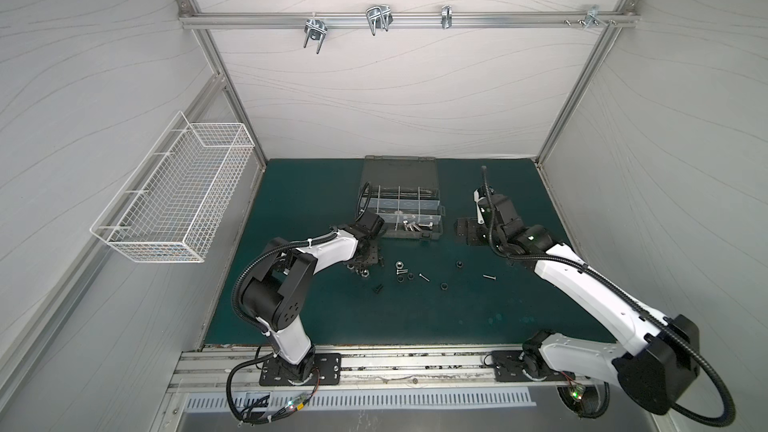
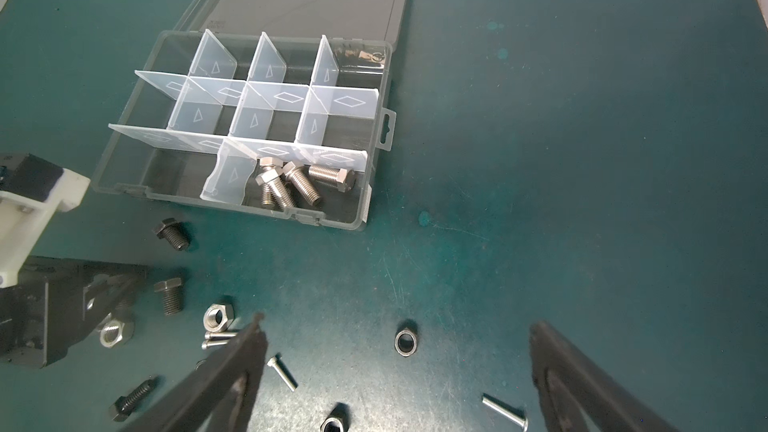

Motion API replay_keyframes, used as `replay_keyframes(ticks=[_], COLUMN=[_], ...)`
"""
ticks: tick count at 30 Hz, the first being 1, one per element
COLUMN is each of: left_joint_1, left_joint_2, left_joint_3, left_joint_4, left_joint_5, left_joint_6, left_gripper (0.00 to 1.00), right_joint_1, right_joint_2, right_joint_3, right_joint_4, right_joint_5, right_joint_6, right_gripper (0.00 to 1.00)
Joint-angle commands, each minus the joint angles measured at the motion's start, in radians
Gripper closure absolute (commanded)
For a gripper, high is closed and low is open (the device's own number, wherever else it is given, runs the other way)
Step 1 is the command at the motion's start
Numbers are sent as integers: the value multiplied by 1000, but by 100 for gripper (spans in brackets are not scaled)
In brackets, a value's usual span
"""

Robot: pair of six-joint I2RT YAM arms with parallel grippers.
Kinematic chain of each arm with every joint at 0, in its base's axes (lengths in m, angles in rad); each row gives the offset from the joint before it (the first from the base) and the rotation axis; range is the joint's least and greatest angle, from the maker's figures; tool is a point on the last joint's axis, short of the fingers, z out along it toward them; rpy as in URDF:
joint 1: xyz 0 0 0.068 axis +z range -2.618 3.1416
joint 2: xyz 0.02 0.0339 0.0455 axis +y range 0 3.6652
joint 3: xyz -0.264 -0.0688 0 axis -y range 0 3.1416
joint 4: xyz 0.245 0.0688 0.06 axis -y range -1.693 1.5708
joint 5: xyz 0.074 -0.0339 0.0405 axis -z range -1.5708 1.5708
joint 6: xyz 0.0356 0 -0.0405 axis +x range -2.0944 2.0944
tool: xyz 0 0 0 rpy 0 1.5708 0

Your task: Sort the screws and nuts into containers

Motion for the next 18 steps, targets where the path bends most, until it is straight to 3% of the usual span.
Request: replay_keyframes(ticks=[1, 18], left_joint_1=[4, 25], left_joint_2=[31, 49], left_joint_3=[-13, 3], left_joint_4=[-4, 2], left_joint_5=[25, 66], left_joint_6=[-17, -20], left_gripper=[72, 72], right_joint_1=[-4, -5], right_joint_2=[-8, 2], right_joint_3=[17, 31], right_joint_4=[-20, -13], right_joint_5=[2, 12], right_joint_6=[16, 4], right_gripper=[1, 1])
